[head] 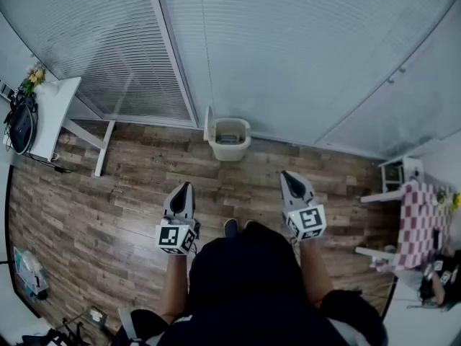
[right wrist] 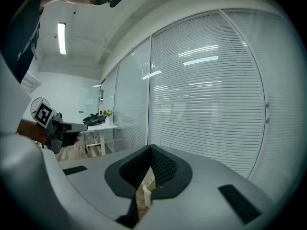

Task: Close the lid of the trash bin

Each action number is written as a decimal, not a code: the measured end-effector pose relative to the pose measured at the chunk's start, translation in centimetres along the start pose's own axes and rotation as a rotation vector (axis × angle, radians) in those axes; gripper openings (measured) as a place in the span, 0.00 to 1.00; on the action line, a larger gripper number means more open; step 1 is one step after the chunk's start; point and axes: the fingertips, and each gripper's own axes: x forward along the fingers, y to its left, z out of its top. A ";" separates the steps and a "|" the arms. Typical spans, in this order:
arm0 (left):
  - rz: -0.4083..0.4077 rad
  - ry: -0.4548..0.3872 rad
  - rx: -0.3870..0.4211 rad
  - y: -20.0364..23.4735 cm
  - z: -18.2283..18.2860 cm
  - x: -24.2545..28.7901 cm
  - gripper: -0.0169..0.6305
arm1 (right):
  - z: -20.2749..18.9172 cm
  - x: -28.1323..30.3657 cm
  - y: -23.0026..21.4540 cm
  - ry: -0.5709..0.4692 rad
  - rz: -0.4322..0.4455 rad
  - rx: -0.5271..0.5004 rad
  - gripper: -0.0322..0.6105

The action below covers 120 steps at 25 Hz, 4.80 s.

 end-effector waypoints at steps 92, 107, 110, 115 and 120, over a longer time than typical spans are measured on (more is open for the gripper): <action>0.048 0.382 -0.029 14.4 -21.5 30.1 0.46 | -14.3 24.0 -4.8 0.108 0.268 0.210 0.06; 0.059 0.440 0.019 17.6 -27.8 34.8 0.46 | -20.6 26.5 -6.1 0.197 0.250 0.177 0.06; 0.080 0.447 0.033 18.6 -28.2 35.1 0.46 | -21.0 27.2 -5.8 0.192 0.245 0.188 0.06; 0.079 0.456 0.041 19.2 -28.5 36.1 0.45 | -20.9 28.3 -5.2 0.165 0.250 0.203 0.06; 0.097 0.490 0.091 19.4 -29.2 37.5 0.35 | -21.0 28.7 -5.5 0.158 0.236 0.230 0.06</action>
